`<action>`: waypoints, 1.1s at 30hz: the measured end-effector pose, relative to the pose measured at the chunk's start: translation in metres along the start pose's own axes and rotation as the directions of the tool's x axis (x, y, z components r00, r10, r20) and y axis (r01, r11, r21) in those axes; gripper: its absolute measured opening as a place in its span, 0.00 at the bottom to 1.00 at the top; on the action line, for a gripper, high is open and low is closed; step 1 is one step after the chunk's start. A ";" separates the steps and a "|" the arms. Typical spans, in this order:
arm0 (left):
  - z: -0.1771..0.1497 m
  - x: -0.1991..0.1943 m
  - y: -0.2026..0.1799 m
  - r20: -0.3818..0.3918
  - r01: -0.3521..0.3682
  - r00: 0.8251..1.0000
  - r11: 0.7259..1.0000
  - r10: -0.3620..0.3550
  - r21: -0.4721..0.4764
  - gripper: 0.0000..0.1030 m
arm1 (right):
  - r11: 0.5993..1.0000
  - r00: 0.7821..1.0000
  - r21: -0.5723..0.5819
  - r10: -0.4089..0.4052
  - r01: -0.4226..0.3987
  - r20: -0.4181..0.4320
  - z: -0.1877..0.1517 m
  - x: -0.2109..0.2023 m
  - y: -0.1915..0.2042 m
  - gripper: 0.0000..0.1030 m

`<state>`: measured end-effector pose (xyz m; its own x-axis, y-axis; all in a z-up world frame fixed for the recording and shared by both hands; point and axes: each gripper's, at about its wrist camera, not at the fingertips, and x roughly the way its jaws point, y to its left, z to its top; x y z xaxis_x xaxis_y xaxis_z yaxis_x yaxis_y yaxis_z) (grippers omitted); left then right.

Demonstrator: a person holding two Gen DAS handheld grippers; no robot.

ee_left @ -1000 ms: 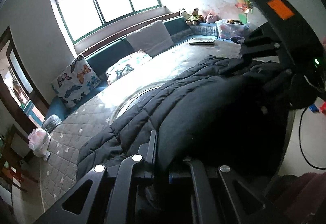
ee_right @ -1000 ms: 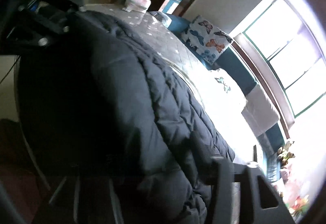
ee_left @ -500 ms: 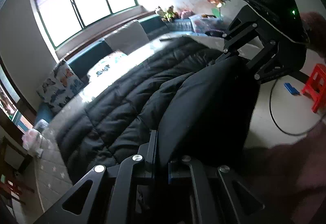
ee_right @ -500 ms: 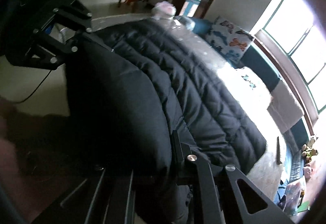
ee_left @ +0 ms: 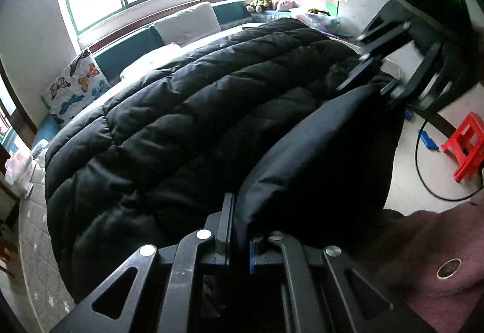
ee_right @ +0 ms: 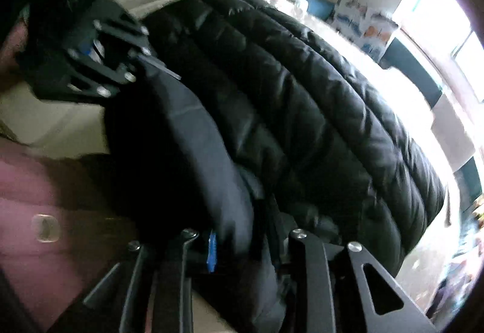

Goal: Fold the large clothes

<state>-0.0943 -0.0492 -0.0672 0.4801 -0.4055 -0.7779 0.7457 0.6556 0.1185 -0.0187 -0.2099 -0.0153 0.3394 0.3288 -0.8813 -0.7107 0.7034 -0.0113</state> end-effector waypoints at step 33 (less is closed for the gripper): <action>0.049 -0.108 0.045 0.116 0.148 0.986 0.959 -0.123 -0.243 0.14 | 0.985 1.000 0.174 -0.018 0.017 0.003 0.037 0.062 -0.010 0.28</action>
<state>-0.0903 -0.0071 0.0524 0.4349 -0.5542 -0.7097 0.6736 0.7233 -0.1520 0.0323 -0.1730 -0.0522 0.3541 0.3177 -0.8796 -0.5863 0.8082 0.0559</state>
